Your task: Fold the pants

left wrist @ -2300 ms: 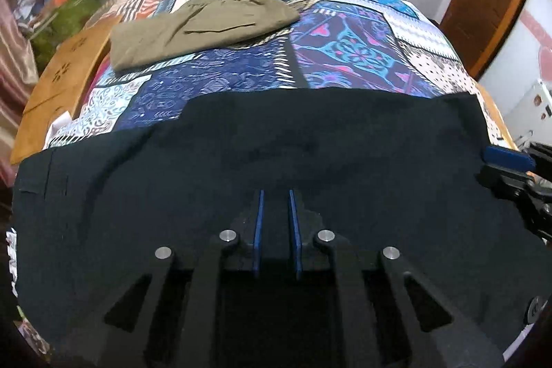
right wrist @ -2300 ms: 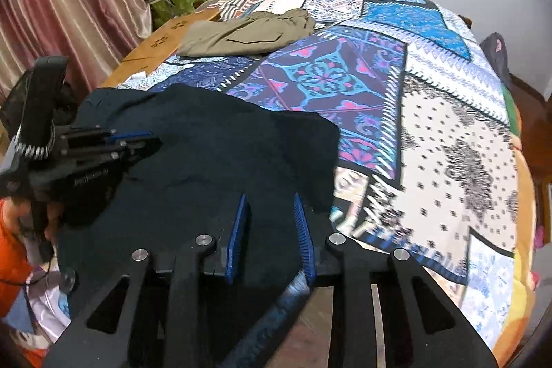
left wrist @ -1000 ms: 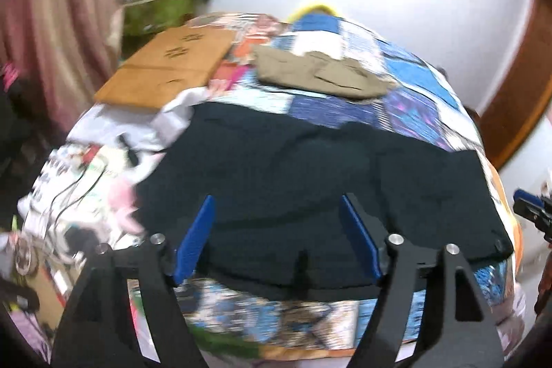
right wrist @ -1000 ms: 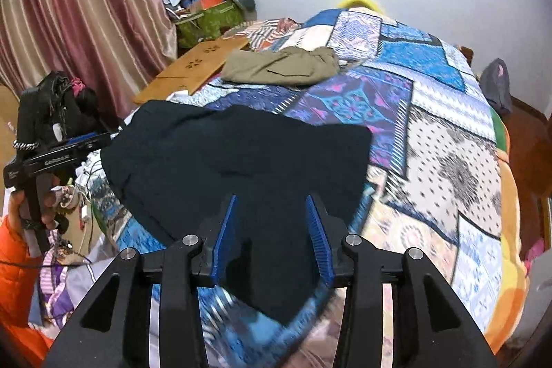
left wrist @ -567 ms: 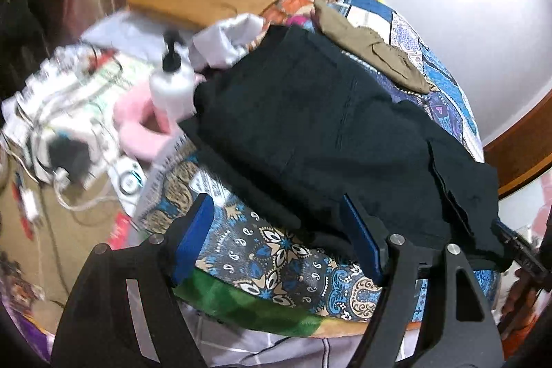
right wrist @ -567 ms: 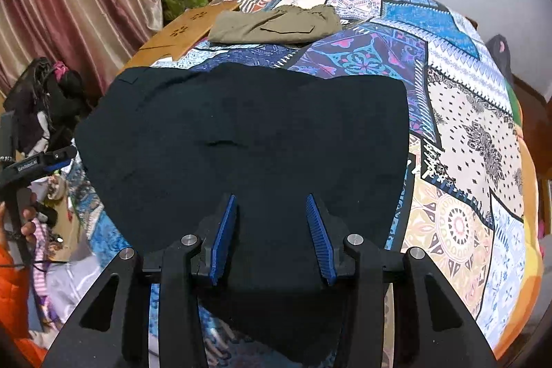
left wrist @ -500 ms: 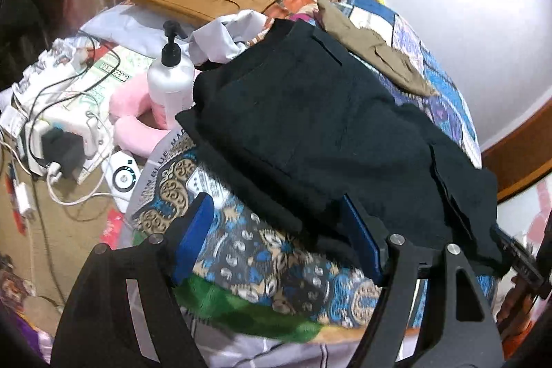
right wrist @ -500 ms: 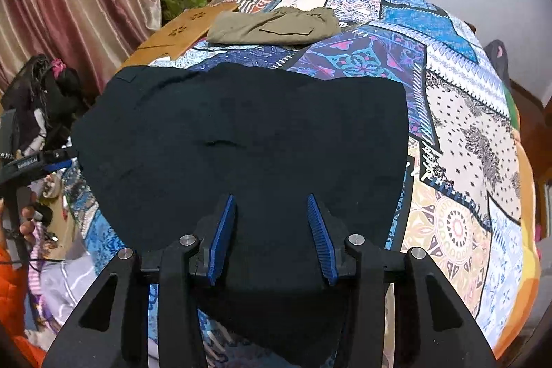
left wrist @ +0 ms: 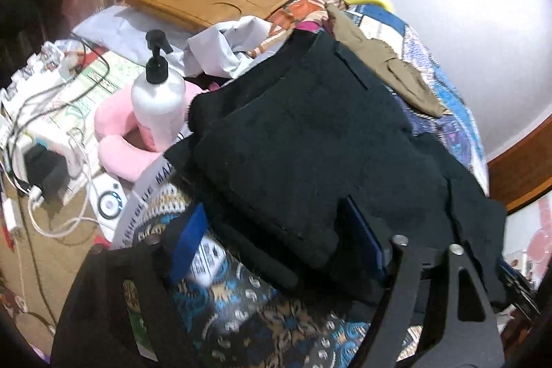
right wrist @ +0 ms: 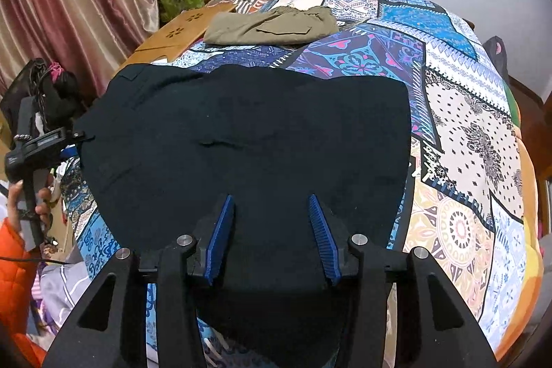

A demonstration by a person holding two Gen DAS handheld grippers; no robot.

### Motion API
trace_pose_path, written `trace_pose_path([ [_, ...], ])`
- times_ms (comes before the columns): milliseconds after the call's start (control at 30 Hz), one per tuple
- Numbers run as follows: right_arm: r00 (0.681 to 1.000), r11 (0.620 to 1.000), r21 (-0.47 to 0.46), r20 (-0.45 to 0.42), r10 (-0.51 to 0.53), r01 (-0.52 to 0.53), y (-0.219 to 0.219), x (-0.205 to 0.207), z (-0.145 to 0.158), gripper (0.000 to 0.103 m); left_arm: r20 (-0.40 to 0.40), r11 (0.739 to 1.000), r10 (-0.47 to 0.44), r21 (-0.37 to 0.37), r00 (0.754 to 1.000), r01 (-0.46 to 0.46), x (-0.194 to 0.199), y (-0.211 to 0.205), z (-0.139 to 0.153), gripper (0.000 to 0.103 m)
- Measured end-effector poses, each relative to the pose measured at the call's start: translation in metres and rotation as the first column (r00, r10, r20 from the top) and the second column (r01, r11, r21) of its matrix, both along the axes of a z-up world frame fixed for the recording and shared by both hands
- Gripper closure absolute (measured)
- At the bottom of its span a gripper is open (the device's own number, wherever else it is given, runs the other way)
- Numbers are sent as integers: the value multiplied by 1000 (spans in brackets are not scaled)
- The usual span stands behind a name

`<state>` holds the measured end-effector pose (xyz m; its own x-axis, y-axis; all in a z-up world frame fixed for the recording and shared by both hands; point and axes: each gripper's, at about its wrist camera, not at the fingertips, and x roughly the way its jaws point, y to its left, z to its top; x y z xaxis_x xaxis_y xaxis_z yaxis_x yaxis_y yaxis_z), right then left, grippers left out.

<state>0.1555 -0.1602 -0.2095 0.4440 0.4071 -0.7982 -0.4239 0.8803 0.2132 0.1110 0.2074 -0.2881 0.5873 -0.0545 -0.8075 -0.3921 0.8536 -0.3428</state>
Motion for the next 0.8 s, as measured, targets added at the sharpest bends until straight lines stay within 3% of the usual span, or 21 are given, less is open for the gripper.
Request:
trace_pose_path([
  [200, 1000, 1000, 11, 1, -10, 10, -1, -1, 1, 60, -3, 981, -28, 191, 1000, 28, 8, -15, 14, 74],
  [267, 1000, 1000, 16, -5, -15, 15, -1, -2, 2, 60, 13, 965, -57, 258, 998, 51, 8, -24, 25, 78],
  [367, 1000, 999, 31, -10, -25, 25, -5, -3, 6, 60, 64, 927, -111, 366, 992, 80, 7, -43, 54, 82],
  [533, 998, 997, 50, 0, -66, 66, -22, -10, 15, 60, 152, 873, -208, 475, 966, 113, 7, -81, 105, 84],
  [700, 993, 992, 45, 14, -121, 120, -46, -21, 18, 60, 244, 843, -341, 507, 908, 181, 9, -128, 152, 84],
  [800, 990, 990, 19, -2, -142, 142, -56, -23, 2, 53, 275, 821, -417, 522, 866, 230, 10, -159, 170, 84],
])
